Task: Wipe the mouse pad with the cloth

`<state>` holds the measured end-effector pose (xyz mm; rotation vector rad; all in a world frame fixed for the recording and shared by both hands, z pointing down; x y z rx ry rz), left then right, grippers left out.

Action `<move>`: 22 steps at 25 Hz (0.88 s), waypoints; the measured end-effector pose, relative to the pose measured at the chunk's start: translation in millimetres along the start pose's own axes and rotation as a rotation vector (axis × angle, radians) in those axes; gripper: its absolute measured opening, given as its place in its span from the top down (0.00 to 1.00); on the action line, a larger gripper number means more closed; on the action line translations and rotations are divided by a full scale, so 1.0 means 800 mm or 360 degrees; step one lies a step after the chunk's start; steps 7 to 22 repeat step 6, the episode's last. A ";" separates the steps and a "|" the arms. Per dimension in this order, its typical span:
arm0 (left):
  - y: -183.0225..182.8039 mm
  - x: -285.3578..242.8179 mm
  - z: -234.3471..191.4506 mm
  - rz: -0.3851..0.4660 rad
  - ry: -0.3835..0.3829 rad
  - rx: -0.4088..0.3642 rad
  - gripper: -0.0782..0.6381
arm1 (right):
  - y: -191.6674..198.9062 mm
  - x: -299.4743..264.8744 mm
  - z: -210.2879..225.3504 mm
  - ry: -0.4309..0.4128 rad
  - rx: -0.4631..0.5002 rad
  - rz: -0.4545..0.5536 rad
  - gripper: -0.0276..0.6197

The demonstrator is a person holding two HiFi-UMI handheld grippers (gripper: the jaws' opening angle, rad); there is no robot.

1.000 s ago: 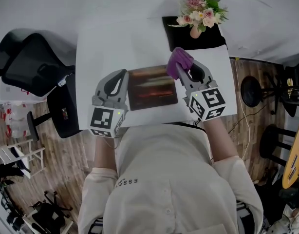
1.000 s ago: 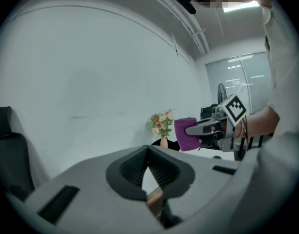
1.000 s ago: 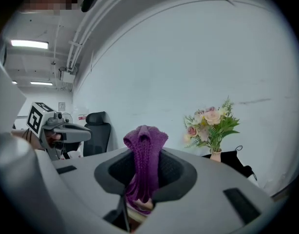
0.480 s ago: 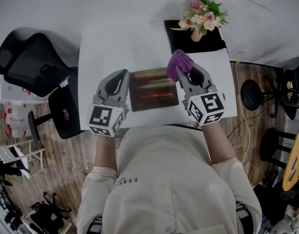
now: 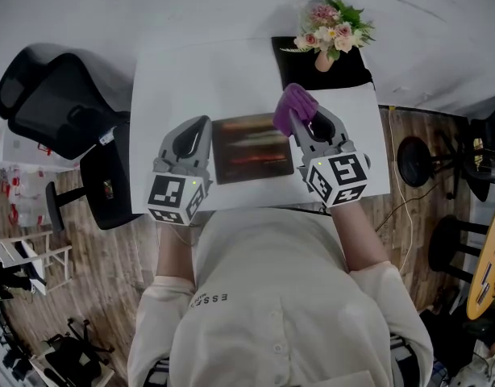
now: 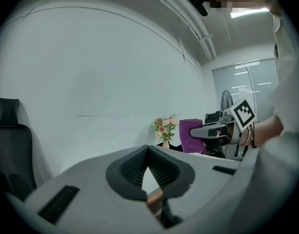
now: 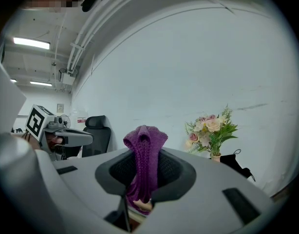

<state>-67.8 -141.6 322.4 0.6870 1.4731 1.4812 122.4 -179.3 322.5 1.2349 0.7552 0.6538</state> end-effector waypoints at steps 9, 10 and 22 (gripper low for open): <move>-0.003 0.000 0.005 0.0013 -0.0005 -0.0004 0.89 | 0.001 0.002 -0.004 -0.0004 0.0014 -0.0014 0.81; -0.003 0.000 0.005 0.0013 -0.0005 -0.0004 0.89 | 0.001 0.002 -0.004 -0.0004 0.0014 -0.0014 0.81; -0.003 0.000 0.005 0.0013 -0.0005 -0.0004 0.89 | 0.001 0.002 -0.004 -0.0004 0.0014 -0.0014 0.81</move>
Point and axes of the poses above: the fingertips, and each gripper's own axes: x backward along the fingers, z to its right, y out of its underside, the point moved 2 cm from there along x, backward along the fingers, and after that the axes turned 5 degrees about -x, right-handed, at the moved point
